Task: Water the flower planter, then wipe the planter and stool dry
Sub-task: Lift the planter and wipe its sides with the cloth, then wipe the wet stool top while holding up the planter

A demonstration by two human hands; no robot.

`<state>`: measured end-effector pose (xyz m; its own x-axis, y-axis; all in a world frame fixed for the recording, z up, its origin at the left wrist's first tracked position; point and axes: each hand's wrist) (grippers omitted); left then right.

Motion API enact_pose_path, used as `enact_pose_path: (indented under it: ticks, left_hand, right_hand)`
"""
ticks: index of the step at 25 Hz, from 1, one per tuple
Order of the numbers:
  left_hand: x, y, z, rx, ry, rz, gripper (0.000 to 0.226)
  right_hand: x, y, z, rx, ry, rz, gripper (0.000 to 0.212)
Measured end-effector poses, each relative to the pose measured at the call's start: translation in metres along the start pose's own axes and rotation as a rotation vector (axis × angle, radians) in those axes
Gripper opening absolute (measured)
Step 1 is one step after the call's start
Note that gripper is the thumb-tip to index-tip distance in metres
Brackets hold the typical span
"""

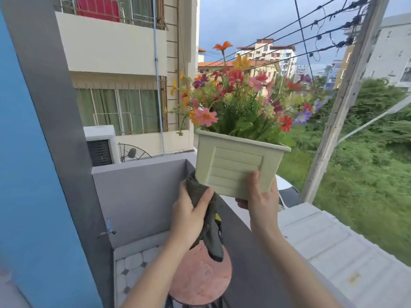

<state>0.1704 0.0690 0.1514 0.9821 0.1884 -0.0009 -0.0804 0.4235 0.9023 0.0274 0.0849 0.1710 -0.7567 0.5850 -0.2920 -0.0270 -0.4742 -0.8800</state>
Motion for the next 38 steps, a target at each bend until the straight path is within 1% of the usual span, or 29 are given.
enact_pose_path:
  ticks: [1,2,4,6,8,10,12,14,15,16,18,19,20,22,24,25,27,29,30,31,33,34,35,36,37,38]
  left_hand:
    - [-0.009,-0.008,0.000,0.035,-0.032,-0.008,0.025]
    - [-0.018,-0.017,0.001,0.079,-0.060,-0.013,0.025]
    - [-0.035,-0.033,0.006,0.133,-0.092,-0.037,0.025]
    - [-0.056,-0.054,0.012,0.178,-0.110,-0.057,0.024]
    - [-0.079,-0.077,0.019,0.282,-0.109,-0.080,0.021]
    - [-0.100,-0.105,0.025,0.481,-0.059,-0.142,0.017]
    - [-0.112,-0.130,0.027,0.744,0.025,-0.240,0.025]
    - [-0.115,-0.159,0.026,1.005,0.097,-0.334,0.035]
    - [-0.115,-0.169,0.023,1.090,0.134,-0.367,0.039]
    - [-0.110,-0.186,0.021,1.138,0.192,-0.407,0.043]
    - [-0.102,-0.221,0.017,1.142,0.284,-0.367,0.050]
    - [-0.100,-0.232,0.017,1.132,0.294,-0.294,0.053]
    - [-0.097,-0.245,0.018,1.118,0.283,-0.262,0.052]
    - [-0.097,-0.263,0.021,1.159,0.243,-0.384,0.050]
    - [-0.100,-0.274,0.026,1.187,0.217,-0.501,0.043]
    - [-0.102,-0.280,0.027,1.202,0.234,-0.517,0.044]
    - [-0.096,-0.304,0.024,1.193,0.328,-0.553,0.052]
    - [-0.091,-0.316,0.020,1.186,0.385,-0.513,0.055]
    - [-0.088,-0.320,0.018,1.200,0.390,-0.491,0.052]
    - [-0.086,-0.322,0.017,1.222,0.396,-0.491,0.043]
    - [-0.081,-0.324,0.020,1.256,0.392,-0.530,0.015]
    - [-0.077,-0.328,0.021,1.267,0.374,-0.539,0.015]
    - [-0.076,-0.331,0.024,1.284,0.325,-0.546,0.020]
    - [-0.075,-0.333,0.024,1.315,0.288,-0.497,0.021]
    - [-0.075,-0.334,0.024,1.334,0.276,-0.454,0.011]
    - [-0.075,-0.334,0.026,1.326,0.286,-0.427,0.009]
  right_hand:
    - [0.005,0.011,0.006,-0.011,0.014,-0.007,0.063]
    - [0.010,0.020,0.013,-0.031,0.025,-0.015,0.062]
    - [0.018,0.039,0.028,-0.065,0.040,-0.026,0.051]
    - [0.027,0.066,0.051,-0.097,0.056,-0.052,0.046]
    - [0.036,0.098,0.079,-0.126,0.055,-0.089,0.043]
    - [0.046,0.136,0.107,-0.154,0.025,-0.141,0.049]
    - [0.054,0.168,0.128,-0.140,-0.026,-0.177,0.055]
    - [0.057,0.196,0.144,-0.138,-0.062,-0.202,0.054]
    - [0.059,0.210,0.151,-0.158,-0.067,-0.204,0.056]
    - [0.060,0.225,0.156,-0.186,-0.069,-0.194,0.064]
    - [0.064,0.255,0.162,-0.199,-0.069,-0.203,0.085]
    - [0.066,0.269,0.163,-0.191,-0.077,-0.214,0.087]
    - [0.069,0.281,0.164,-0.200,-0.082,-0.213,0.087]
    - [0.075,0.307,0.166,-0.233,-0.074,-0.203,0.086]
    - [0.081,0.332,0.167,-0.251,-0.050,-0.208,0.084]
    - [0.083,0.342,0.166,-0.261,-0.040,-0.205,0.080]
    - [0.087,0.357,0.163,-0.268,0.002,-0.185,0.068]
    - [0.089,0.365,0.161,-0.273,0.057,-0.175,0.063]
    - [0.089,0.369,0.161,-0.282,0.079,-0.178,0.063]
    - [0.089,0.372,0.161,-0.288,0.097,-0.181,0.063]
    - [0.089,0.376,0.160,-0.288,0.113,-0.179,0.064]
    - [0.088,0.377,0.160,-0.291,0.118,-0.177,0.066]
    - [0.088,0.377,0.159,-0.299,0.128,-0.182,0.067]
    - [0.087,0.378,0.159,-0.307,0.136,-0.189,0.065]
    - [0.086,0.378,0.159,-0.313,0.148,-0.205,0.062]
    - [0.085,0.378,0.159,-0.312,0.161,-0.225,0.059]
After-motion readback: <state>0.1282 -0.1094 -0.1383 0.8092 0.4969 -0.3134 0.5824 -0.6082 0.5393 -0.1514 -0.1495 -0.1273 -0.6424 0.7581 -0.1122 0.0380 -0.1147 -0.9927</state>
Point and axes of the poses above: each hand's wrist, its own z-axis towards the middle knuckle, its own x-axis out of the back of the hand, y = z × x, and after that the axes turned 9 degrees about y, right-handed
